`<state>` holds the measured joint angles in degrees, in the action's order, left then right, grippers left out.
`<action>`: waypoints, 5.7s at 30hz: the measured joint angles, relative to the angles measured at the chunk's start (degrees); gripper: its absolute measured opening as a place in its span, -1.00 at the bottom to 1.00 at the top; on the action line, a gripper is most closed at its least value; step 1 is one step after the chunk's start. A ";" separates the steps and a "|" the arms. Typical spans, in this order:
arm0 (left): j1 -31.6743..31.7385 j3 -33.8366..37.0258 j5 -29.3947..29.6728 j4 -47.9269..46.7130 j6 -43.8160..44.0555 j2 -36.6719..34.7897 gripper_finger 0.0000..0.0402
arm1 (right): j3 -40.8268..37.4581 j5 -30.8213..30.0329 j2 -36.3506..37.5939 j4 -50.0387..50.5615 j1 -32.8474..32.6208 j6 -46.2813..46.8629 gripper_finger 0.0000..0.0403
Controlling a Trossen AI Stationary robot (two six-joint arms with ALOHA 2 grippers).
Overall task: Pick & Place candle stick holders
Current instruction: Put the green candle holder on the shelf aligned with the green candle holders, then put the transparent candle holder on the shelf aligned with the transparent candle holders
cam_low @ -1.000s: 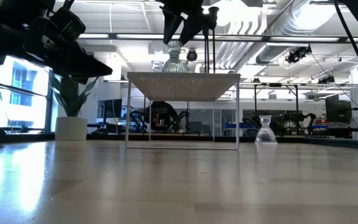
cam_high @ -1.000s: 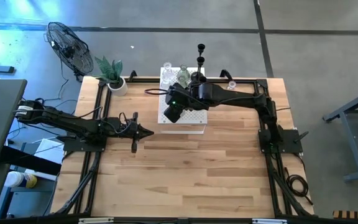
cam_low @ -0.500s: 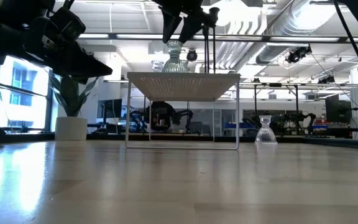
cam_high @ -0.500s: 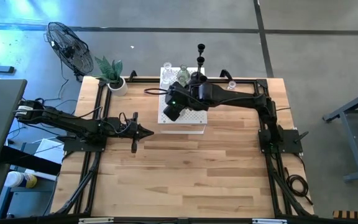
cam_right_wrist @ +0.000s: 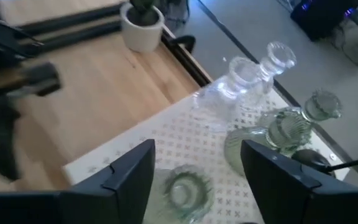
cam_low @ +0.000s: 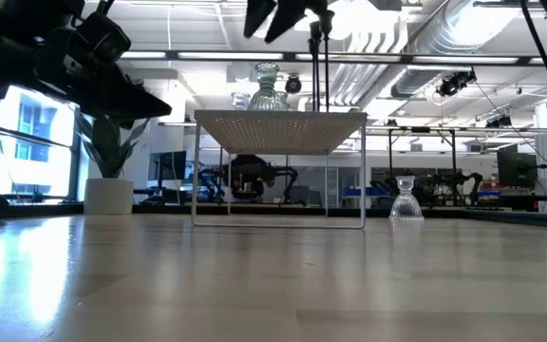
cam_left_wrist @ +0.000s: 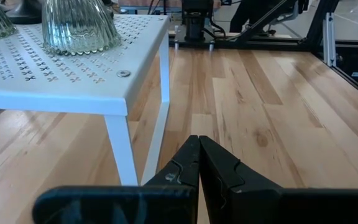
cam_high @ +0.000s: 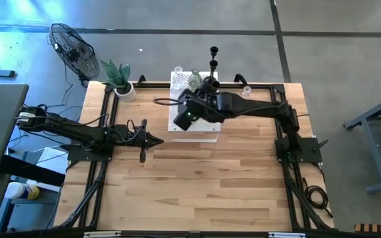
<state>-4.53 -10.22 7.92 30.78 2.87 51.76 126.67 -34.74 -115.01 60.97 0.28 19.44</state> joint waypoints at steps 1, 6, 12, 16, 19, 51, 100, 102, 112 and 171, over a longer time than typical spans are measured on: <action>-0.01 0.00 0.00 -0.22 0.00 0.01 -1.00 | 0.00 -0.13 0.39 -0.11 -0.75 -0.04 0.10; -0.01 0.00 0.45 -0.97 -0.80 0.01 -1.00 | 0.02 -3.64 1.25 1.70 -6.98 -1.83 -0.28; -0.01 0.00 0.57 -0.94 -0.94 0.01 -1.00 | -7.55 -5.30 1.86 2.36 -16.68 0.49 -0.91; -0.01 0.00 0.59 -0.88 -0.84 0.01 -1.00 | -21.48 -4.96 2.70 -12.55 -19.09 1.11 -0.91; -0.01 0.00 0.57 -0.54 0.01 -0.01 -1.00 | -30.67 -3.42 3.50 -29.00 -18.06 -1.72 -0.93; -0.01 0.00 0.57 -0.59 0.24 -0.01 -1.00 | -58.47 -0.71 12.70 -66.54 -2.30 1.38 -1.00; 0.01 0.00 0.79 -0.89 0.21 -0.01 -1.00 | -58.40 -2.23 18.26 -56.13 1.41 2.62 -1.00; -0.01 0.00 0.79 -0.89 0.22 -0.01 -1.00 | -58.40 -1.98 18.26 -56.18 1.62 2.68 -1.00; 0.01 0.00 0.76 -0.89 0.22 -0.01 -1.00 | -58.45 3.06 18.28 -62.21 2.42 -0.08 -1.00; -0.01 0.00 0.59 -0.40 0.20 -0.01 -1.00 | -97.55 -8.13 59.10 -40.01 -10.88 31.74 -0.96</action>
<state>-4.53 -10.22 8.52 30.38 3.07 51.75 29.13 -42.87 -55.90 20.96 -10.59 51.19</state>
